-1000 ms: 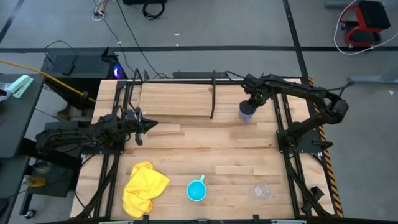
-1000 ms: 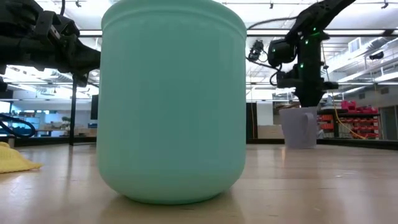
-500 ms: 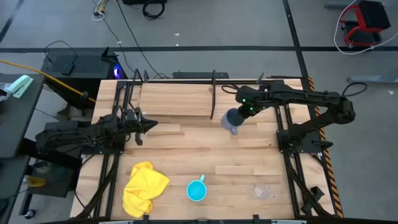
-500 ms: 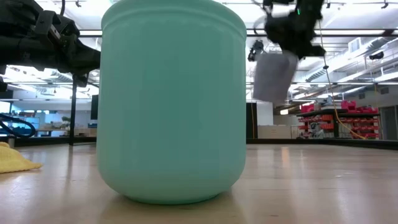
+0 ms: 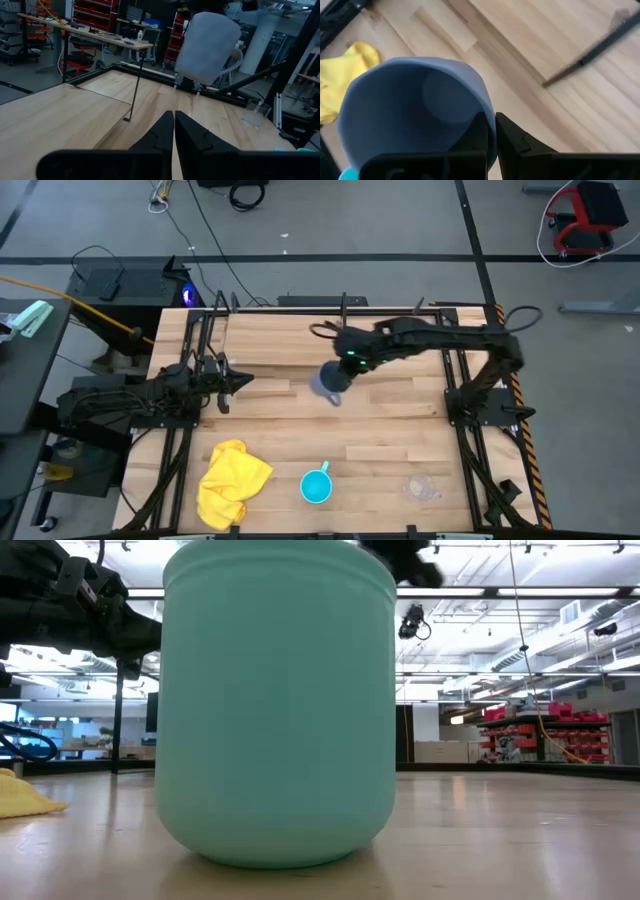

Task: Stack small to large cups/mugs on shelf
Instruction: Put the blue mug on the shelf

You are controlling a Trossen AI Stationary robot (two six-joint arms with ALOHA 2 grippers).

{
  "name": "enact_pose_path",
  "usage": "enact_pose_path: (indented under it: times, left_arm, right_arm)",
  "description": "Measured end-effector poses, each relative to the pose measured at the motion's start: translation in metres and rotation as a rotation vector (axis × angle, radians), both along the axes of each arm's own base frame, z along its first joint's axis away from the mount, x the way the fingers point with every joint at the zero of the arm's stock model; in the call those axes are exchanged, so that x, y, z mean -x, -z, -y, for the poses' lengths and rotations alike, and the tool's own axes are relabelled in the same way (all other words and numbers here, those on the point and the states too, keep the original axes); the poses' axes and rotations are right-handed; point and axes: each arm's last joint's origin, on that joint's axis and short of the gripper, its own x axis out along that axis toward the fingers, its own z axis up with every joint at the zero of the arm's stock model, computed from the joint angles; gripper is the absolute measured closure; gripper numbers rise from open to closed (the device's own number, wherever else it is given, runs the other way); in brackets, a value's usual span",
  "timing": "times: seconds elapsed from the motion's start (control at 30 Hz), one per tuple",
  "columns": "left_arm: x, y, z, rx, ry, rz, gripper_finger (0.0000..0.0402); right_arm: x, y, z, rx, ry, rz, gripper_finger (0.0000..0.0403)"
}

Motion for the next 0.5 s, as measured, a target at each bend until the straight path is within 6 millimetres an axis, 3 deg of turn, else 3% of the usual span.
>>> enact_pose_path:
  times: [0.3, 0.5]
  left_arm:
    - [0.0, 0.003, 0.0, 0.005, 0.0, -0.031, 0.0386]
    - [0.0, 0.004, 0.0, 0.008, 0.0, -0.045, 0.0385]
  right_arm:
    - [-0.065, 0.018, 0.034, 0.043, -0.03, -0.051, 0.0388]
    - [-0.093, 0.038, 0.047, 0.013, -0.065, -0.067, 0.0388]
